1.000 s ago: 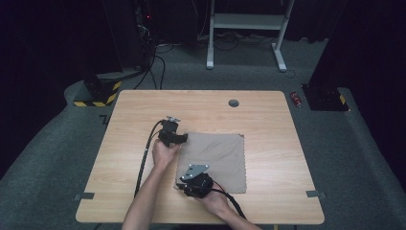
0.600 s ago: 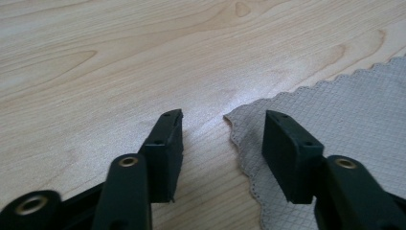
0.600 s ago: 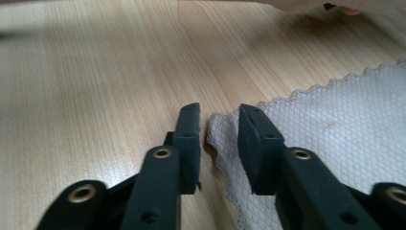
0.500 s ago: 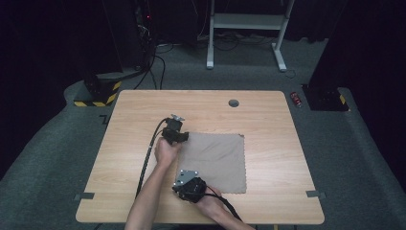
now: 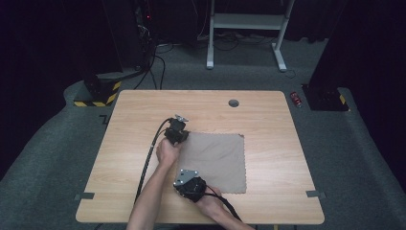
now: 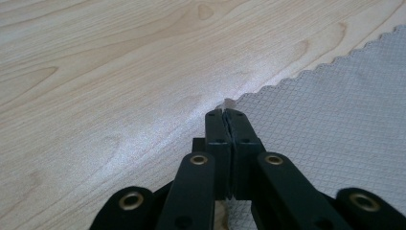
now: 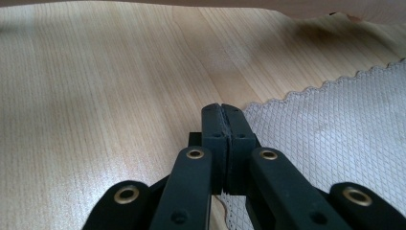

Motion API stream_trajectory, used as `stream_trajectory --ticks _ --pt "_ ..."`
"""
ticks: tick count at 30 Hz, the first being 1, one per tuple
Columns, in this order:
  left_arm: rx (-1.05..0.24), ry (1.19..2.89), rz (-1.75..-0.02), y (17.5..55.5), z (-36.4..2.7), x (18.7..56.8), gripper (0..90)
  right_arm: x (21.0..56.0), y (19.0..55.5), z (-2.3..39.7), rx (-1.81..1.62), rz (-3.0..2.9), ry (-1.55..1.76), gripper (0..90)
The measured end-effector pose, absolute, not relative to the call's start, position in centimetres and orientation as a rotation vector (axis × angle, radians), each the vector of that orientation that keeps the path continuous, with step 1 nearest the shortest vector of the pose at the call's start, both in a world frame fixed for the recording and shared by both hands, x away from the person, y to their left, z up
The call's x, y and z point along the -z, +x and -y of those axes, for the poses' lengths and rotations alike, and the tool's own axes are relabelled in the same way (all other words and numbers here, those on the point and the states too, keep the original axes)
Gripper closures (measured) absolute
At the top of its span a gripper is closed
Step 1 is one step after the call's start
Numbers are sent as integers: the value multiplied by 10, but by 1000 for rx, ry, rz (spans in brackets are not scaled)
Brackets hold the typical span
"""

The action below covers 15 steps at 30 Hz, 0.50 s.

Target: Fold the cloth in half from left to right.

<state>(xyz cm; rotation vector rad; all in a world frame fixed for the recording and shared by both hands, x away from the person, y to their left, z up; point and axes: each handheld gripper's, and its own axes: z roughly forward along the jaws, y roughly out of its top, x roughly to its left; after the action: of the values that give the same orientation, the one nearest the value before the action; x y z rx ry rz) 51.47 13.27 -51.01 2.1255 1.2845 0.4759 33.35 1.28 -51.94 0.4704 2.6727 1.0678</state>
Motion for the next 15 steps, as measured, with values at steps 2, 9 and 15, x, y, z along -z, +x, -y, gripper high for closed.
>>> stream_trajectory --ticks 2,9,15 --pt "-475 2121 -1293 515 -133 510 889 519 334 -13 -1073 -2678 479 892" --pt "-460 2086 -1299 518 -142 506 893 514 338 -10 -1116 -2684 504 894" --pt "-462 2059 -1298 517 -150 499 895 509 340 -12 -1131 -2677 506 895"
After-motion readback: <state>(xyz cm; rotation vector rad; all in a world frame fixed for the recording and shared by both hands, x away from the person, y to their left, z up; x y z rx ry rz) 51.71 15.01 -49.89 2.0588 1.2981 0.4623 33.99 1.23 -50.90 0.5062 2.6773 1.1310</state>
